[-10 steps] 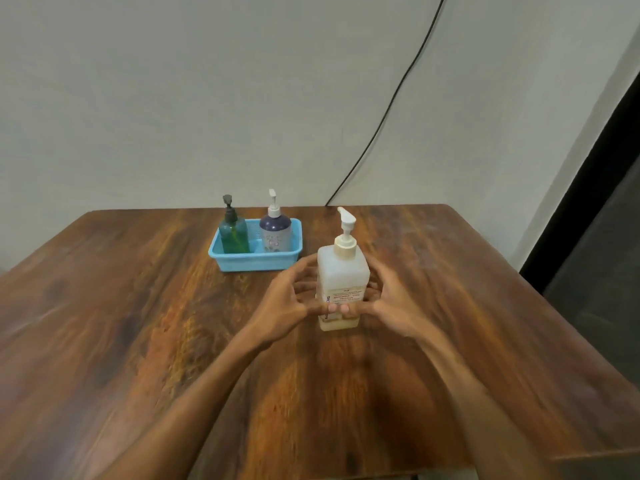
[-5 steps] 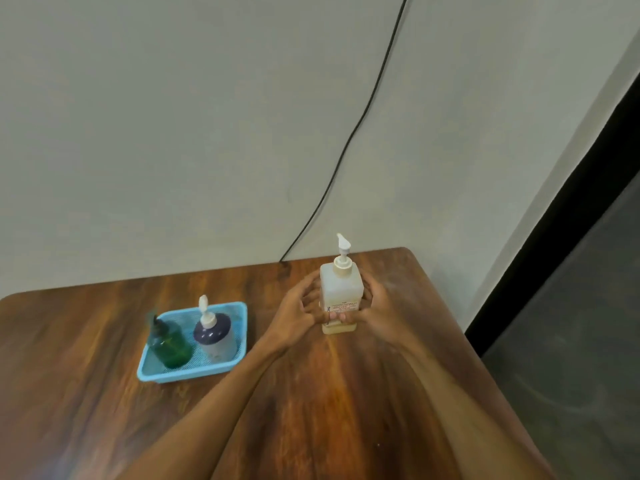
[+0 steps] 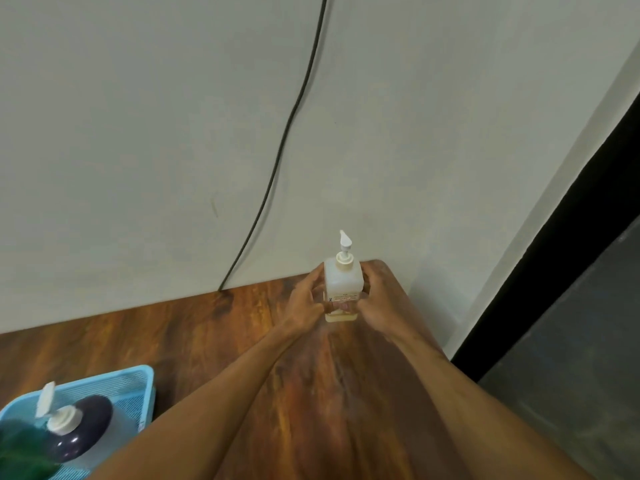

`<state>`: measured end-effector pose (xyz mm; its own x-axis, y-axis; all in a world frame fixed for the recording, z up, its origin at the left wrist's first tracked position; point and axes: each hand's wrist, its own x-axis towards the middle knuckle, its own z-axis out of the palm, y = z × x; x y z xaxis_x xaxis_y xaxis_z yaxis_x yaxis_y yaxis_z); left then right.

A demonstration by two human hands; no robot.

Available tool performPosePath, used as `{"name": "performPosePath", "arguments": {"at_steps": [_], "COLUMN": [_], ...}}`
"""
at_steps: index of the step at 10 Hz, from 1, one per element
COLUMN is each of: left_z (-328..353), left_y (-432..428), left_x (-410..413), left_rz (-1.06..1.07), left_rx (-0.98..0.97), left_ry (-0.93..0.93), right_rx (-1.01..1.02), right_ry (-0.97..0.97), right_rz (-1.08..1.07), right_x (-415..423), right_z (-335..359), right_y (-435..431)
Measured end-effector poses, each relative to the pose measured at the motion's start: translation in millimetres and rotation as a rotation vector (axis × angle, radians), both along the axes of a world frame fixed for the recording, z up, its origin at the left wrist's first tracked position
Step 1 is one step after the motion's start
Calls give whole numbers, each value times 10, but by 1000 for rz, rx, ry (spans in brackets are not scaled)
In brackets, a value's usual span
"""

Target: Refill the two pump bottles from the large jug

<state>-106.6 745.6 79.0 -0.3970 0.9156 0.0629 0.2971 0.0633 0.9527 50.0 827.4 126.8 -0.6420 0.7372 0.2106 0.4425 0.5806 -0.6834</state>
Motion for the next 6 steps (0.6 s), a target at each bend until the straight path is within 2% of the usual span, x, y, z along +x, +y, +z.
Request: {"name": "performPosePath", "arguments": {"at_steps": [2,4,5,6], "left_z": [-397,-506,-438,-366], "left_y": [328,446,391,292], "left_x": [-85,-134,-133,-129], "left_rz": [8,9,17,49], "left_rx": [-15,-52,-93,-100], "left_ry": [24,28,22,7], "right_rx": [40,34,6,-107], "right_ry": [-29,-35,-51,-24], "right_rz": [-9,1,-1,-15], "right_x": [-99,-148,-174,-165], "right_z": [-362,-479,-538,-642], "right_y": [339,481,517,549]}}
